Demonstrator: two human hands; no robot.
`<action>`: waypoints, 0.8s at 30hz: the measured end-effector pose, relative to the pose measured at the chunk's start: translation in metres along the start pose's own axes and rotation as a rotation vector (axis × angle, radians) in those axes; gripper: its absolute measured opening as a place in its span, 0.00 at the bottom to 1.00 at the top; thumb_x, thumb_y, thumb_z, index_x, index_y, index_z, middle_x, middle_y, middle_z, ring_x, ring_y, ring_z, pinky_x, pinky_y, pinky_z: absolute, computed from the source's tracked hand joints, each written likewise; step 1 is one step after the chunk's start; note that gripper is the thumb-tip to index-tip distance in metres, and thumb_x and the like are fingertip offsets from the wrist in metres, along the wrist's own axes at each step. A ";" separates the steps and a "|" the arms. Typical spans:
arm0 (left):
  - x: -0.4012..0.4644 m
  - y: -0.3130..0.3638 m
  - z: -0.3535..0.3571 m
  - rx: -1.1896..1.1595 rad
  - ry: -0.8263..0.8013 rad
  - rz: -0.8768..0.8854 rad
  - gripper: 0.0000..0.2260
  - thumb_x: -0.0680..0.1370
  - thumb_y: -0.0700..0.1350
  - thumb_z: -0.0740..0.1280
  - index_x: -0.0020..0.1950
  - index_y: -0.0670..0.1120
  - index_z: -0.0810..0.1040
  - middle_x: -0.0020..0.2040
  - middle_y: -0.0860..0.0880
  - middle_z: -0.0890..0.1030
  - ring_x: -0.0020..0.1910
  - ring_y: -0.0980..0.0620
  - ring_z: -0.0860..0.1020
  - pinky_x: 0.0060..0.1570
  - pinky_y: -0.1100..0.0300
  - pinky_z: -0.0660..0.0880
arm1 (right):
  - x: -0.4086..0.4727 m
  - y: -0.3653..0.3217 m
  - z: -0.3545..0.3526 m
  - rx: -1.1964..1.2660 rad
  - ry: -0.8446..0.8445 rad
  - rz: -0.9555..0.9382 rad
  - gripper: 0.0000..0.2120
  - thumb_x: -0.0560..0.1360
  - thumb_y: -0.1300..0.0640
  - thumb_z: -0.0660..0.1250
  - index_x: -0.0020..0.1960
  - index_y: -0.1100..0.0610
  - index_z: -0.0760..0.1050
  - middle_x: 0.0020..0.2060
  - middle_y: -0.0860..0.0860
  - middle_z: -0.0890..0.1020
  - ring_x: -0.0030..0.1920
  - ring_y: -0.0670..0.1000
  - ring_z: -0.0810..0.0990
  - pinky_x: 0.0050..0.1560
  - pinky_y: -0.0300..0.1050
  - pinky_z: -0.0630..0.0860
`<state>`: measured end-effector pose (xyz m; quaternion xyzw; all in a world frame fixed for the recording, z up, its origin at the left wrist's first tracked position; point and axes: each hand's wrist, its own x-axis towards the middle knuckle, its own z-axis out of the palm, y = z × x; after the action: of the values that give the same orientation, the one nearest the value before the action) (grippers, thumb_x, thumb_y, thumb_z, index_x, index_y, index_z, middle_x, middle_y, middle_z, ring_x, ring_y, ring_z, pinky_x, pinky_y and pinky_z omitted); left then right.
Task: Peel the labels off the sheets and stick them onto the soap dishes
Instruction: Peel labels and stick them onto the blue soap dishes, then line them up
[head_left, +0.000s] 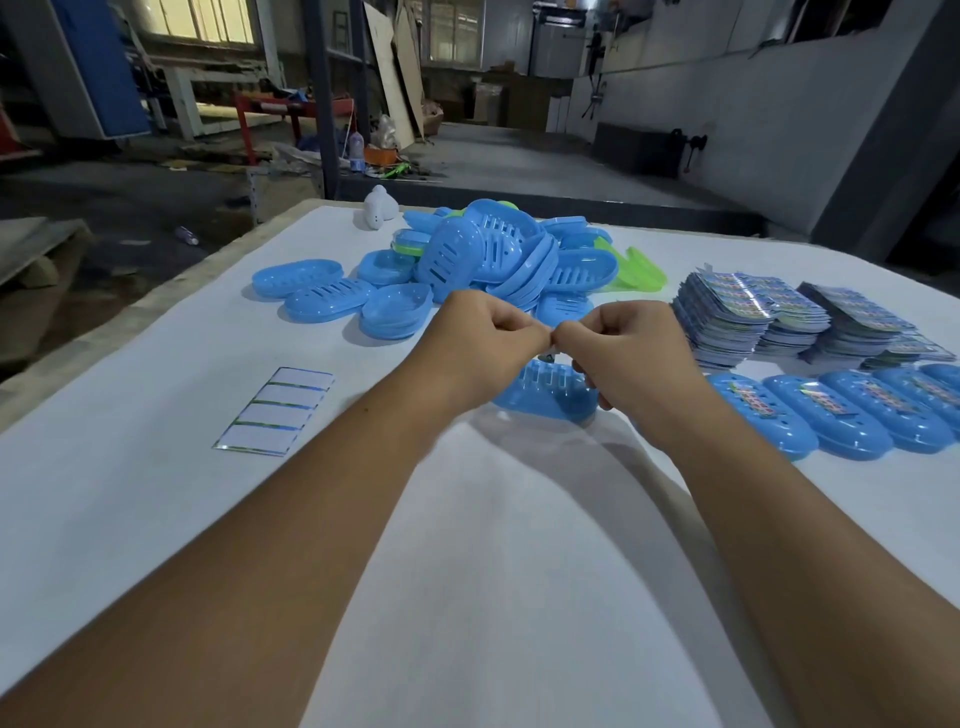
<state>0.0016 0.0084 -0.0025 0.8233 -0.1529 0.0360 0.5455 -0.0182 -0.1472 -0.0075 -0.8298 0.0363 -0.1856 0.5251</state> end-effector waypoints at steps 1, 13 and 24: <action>0.000 0.000 0.001 -0.010 -0.004 -0.006 0.08 0.75 0.48 0.72 0.39 0.46 0.86 0.25 0.52 0.72 0.22 0.58 0.65 0.20 0.70 0.62 | 0.000 0.000 0.000 -0.002 -0.001 -0.004 0.15 0.60 0.49 0.70 0.33 0.62 0.78 0.24 0.53 0.74 0.26 0.50 0.69 0.23 0.40 0.67; -0.001 -0.002 -0.002 -0.071 0.030 -0.043 0.10 0.76 0.53 0.71 0.44 0.47 0.87 0.45 0.40 0.85 0.42 0.51 0.79 0.45 0.57 0.75 | -0.001 0.005 -0.005 0.084 -0.099 -0.073 0.11 0.75 0.53 0.74 0.36 0.56 0.83 0.26 0.47 0.79 0.26 0.47 0.72 0.25 0.41 0.67; 0.006 -0.007 -0.002 -0.136 0.145 -0.095 0.08 0.71 0.55 0.76 0.33 0.55 0.85 0.33 0.59 0.84 0.33 0.68 0.79 0.37 0.63 0.70 | 0.007 0.011 -0.003 0.000 0.032 -0.021 0.11 0.71 0.48 0.78 0.36 0.54 0.83 0.26 0.51 0.77 0.26 0.48 0.69 0.30 0.45 0.67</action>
<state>0.0096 0.0117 -0.0069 0.7859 -0.0758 0.0592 0.6109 -0.0117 -0.1566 -0.0142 -0.8271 0.0361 -0.2046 0.5222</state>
